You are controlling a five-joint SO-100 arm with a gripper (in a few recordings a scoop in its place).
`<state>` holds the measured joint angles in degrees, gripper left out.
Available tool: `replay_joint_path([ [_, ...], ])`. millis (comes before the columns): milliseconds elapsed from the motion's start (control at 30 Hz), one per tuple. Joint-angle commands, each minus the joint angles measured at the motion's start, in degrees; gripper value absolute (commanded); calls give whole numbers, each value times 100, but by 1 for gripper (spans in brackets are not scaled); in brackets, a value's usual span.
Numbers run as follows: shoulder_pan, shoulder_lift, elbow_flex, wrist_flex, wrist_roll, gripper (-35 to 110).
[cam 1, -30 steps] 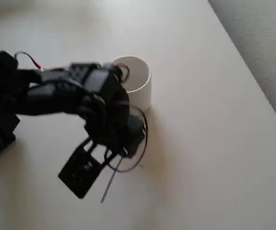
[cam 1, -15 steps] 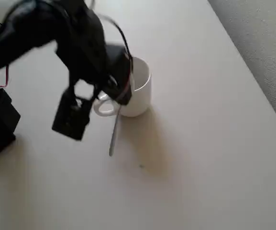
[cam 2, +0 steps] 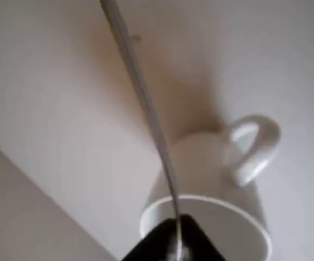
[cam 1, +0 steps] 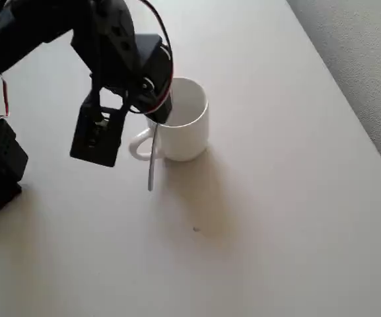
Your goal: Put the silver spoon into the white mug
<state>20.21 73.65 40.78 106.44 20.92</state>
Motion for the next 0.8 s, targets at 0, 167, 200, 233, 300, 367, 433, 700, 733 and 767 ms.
replay_joint_path([
  [0,-132,-132,9,-35,-35,-2],
  [167,-229,-378,9,-53,-26,-2],
  [200,-246,-413,9,-53,-26,-2],
  [233,-246,-448,9,-53,-26,-2],
  [300,-272,-501,9,-53,-26,-2],
  [367,-290,-545,9,-53,-26,-2],
  [433,-316,-562,9,-62,-18,-2],
  [700,-483,-439,-35,-62,0,-2],
  [733,-519,-396,-35,-62,0,-2],
  [767,-562,-360,-26,-62,0,-2],
])
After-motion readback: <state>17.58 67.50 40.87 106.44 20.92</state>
